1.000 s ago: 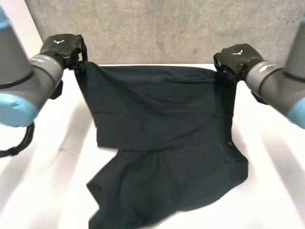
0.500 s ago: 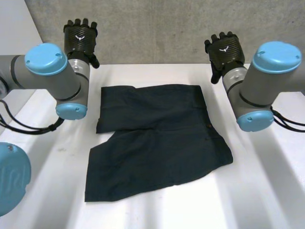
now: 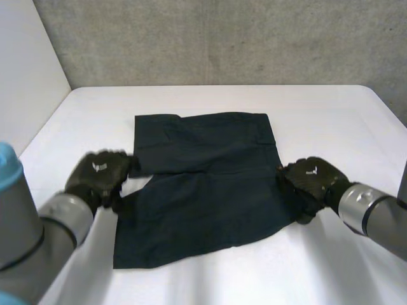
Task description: Fold the shorts.
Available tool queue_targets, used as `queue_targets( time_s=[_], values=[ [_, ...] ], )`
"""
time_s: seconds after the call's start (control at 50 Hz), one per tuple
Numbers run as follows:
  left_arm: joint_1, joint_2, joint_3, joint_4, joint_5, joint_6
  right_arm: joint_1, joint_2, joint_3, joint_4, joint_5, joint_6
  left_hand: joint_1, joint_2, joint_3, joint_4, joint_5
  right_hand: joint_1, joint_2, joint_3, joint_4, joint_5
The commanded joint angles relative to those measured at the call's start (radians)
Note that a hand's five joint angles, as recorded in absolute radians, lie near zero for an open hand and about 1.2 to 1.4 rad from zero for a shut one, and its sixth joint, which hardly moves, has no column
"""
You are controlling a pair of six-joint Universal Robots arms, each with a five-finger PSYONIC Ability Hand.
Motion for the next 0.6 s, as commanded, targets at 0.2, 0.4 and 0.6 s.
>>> queue_targets(
  time_s=[0.2,0.4,0.6],
  values=[
    [-0.062,0.018,-0.223,0.011,-0.006,-0.017,-0.031,0.055,0.154,-0.263,-0.041,-0.052,0.074,0.076,0.079,0.076,0.072,0.281,0.198,0.196,0.197,0.218],
    [-0.066,-0.008,-0.252,0.054,-0.008,-0.006,-0.025,0.108,0.145,-0.316,-0.038,-0.053,0.074,0.076,0.079,0.076,0.072,0.537,0.454,0.452,0.453,0.474],
    [-0.066,-0.019,-0.254,0.076,-0.014,-0.001,-0.022,0.111,0.139,-0.316,-0.041,-0.053,0.094,0.097,0.099,0.096,0.093,0.601,0.517,0.515,0.516,0.538]
  ],
)
